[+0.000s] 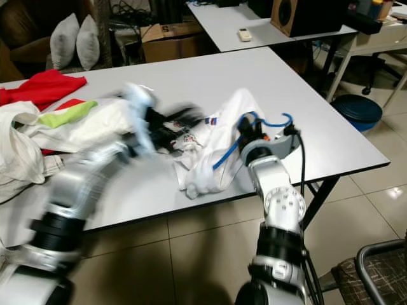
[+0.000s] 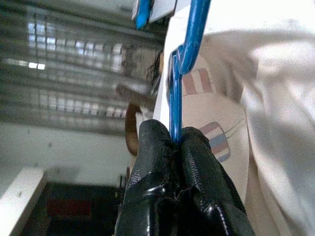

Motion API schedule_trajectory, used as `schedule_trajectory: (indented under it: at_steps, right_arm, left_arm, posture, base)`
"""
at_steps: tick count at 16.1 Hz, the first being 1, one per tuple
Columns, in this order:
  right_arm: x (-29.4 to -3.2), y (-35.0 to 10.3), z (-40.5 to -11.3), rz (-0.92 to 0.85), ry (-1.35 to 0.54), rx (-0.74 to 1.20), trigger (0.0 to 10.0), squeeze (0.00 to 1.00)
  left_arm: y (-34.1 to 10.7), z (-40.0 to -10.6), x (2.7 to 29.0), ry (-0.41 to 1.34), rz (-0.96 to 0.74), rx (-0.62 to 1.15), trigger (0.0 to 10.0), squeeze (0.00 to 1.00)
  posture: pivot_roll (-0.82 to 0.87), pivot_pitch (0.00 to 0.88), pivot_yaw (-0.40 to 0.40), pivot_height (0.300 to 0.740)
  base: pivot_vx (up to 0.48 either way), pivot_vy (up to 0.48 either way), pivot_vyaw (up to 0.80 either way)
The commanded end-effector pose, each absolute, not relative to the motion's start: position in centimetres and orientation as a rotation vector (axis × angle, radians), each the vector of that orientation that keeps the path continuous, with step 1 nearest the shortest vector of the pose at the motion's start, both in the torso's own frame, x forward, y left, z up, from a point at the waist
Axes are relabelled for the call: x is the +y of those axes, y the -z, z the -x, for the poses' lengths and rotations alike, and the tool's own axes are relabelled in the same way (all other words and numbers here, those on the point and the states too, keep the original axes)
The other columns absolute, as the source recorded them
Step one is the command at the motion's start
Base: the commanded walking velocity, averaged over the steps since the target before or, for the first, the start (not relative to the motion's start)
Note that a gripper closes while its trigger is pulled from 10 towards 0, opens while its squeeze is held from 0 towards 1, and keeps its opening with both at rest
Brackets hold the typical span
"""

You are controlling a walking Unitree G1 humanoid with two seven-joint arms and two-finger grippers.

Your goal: Hang hanger

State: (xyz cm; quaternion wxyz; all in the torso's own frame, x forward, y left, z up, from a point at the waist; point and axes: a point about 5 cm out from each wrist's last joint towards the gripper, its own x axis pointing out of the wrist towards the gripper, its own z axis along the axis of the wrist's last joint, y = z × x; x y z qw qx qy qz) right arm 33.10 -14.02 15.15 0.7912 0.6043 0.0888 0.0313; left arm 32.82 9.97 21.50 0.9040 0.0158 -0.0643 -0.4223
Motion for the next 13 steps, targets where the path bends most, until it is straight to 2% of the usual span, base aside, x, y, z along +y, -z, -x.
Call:
schedule_trajectory:
  at_steps: [1, 3, 5, 7, 8, 13]
  right_arm:
    - [-13.4, -16.2, -32.7, -1.313, -0.162, 0.157, 10.0, 0.0]
    - [-13.9, -16.9, -32.0, -1.303, -0.236, 0.109, 10.0, 0.0]
    - [-14.1, -17.8, -31.5, -1.303, -0.305, 0.056, 10.0, 0.0]
    - [-14.0, -19.6, -30.7, -1.301, -0.425, -0.035, 10.0, 0.0]
    - [-14.0, -20.7, -30.3, -1.295, -0.502, -0.077, 10.0, 0.0]
    - [-12.4, -23.4, -27.9, -1.189, -0.8, -0.151, 10.0, 0.0]
  left_arm:
    - [-20.6, -33.1, 11.9, 0.812, -0.095, -0.09, 10.0, 0.0]
    - [-19.0, -32.4, 12.9, 0.825, -0.2, -0.02, 10.0, 0.0]
    - [-18.9, -32.3, 12.7, 0.81, -0.145, -0.026, 10.0, 0.0]
    - [-19.0, -32.9, 14.0, 0.697, -0.113, -0.056, 10.0, 0.0]
    - [-19.3, -33.2, 15.7, 0.581, -0.115, -0.089, 10.0, 0.0]
    - [-19.0, -30.9, 21.1, 0.354, -0.077, -0.12, 10.0, 0.0]
  posture:
    - [-0.21, 0.0, 0.082, 0.74]
    - [-0.21, 0.0, 0.083, 0.74]
    - [-0.21, 0.0, 0.094, 0.74]
    - [-0.22, 0.0, 0.103, 0.74]
    - [-0.22, 0.0, 0.107, 0.74]
    - [-0.2, 0.0, 0.099, 0.74]
  base:
    - [0.0, 0.0, 0.0]
    - [0.0, 0.0, 0.0]
    - [0.0, 0.0, 0.0]
    - [0.0, 0.0, 0.22]
    - [0.0, 0.0, 0.77]
    - [0.0, 0.0, 0.72]
